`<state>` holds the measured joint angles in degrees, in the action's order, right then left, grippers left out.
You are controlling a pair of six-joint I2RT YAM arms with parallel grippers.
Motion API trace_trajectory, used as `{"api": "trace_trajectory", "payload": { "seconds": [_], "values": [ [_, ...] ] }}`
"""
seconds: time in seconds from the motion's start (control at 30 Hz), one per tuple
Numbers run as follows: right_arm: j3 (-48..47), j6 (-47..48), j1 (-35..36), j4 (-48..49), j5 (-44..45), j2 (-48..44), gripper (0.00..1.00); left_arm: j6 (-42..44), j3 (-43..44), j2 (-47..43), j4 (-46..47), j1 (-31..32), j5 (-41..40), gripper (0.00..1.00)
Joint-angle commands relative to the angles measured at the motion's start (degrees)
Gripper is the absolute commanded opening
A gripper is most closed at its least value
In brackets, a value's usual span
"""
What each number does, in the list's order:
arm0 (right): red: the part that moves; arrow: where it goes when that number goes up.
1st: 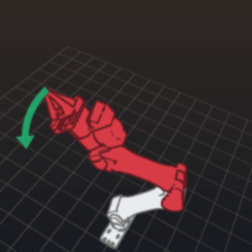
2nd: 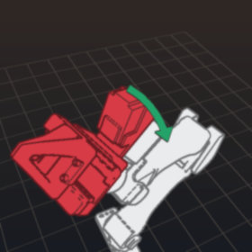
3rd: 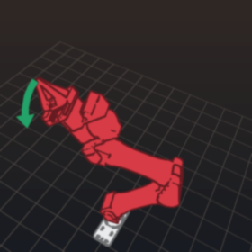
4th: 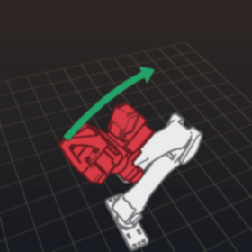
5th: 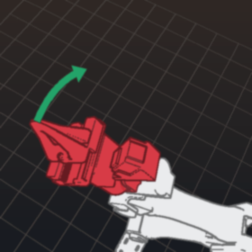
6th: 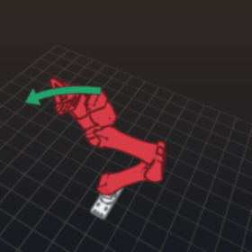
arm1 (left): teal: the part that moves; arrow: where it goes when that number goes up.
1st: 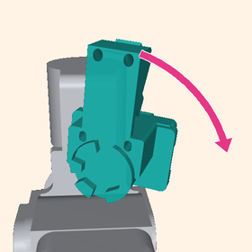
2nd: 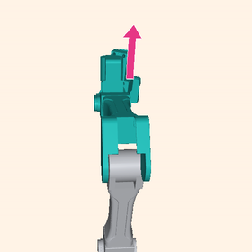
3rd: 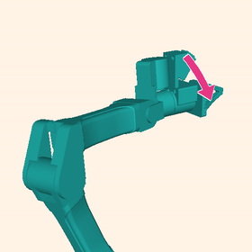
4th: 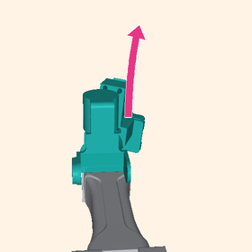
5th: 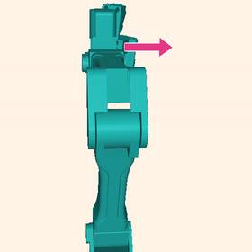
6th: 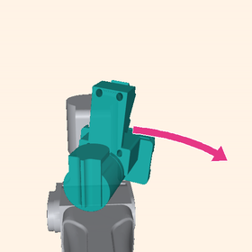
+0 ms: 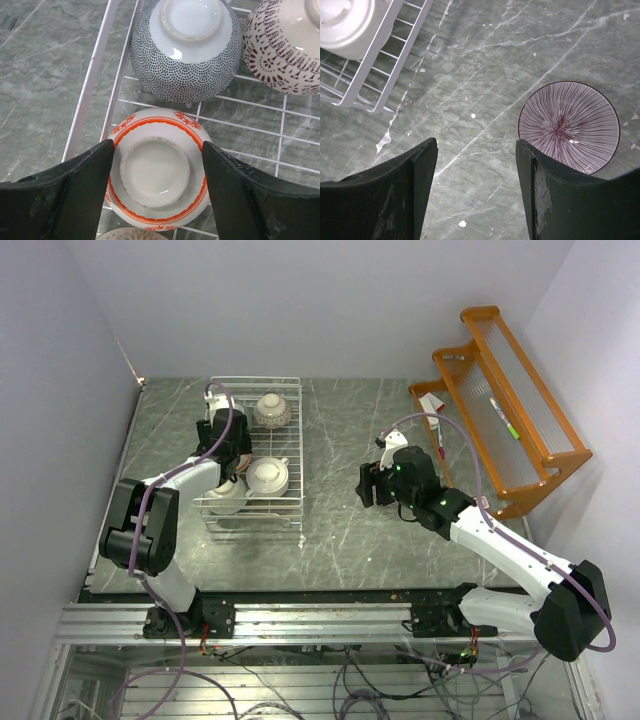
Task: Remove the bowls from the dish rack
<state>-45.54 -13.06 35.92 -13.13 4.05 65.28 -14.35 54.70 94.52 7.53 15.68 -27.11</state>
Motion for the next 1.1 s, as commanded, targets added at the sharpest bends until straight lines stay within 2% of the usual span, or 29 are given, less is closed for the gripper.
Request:
{"api": "trace_trajectory", "payload": {
  "seconds": [0.0, 0.07, 0.2, 0.37, 0.47, 0.53, 1.07],
  "values": [
    [0.71, 0.27, -0.4, 1.52, 0.34, -0.61, 0.63, 0.35, 0.56, 1.2, 1.48, -0.65, 1.25, 0.78],
    [0.78, 0.24, -0.41, 1.67, 0.34, -0.46, 0.63, 0.08, 0.32, 1.33, 1.53, -0.65, 1.4, 0.71],
    [0.85, 0.22, -0.4, 1.85, 0.37, 0.0, 0.63, -1.16, -0.1, 1.21, 1.16, -0.65, 2.0, 0.48],
    [0.89, 0.11, -0.39, 2.14, 0.17, 0.32, 0.63, -1.81, -0.86, 0.48, 1.54, -0.65, 2.37, 0.27],
    [0.89, 0.1, -0.37, 2.14, 0.25, 0.65, 0.63, -1.82, -0.46, -0.03, 1.4, -0.65, 2.41, 0.1],
    [0.97, 0.06, -0.37, 2.2, 0.25, 0.69, 0.63, -1.88, 0.17, -0.56, 1.01, -0.65, 2.19, 0.07],
    [0.46, 0.27, -0.37, 2.66, -0.46, 1.55, 0.63, -1.13, 6.83, -4.84, -1.18, -0.65, 3.51, 0.07]
  ]
}}
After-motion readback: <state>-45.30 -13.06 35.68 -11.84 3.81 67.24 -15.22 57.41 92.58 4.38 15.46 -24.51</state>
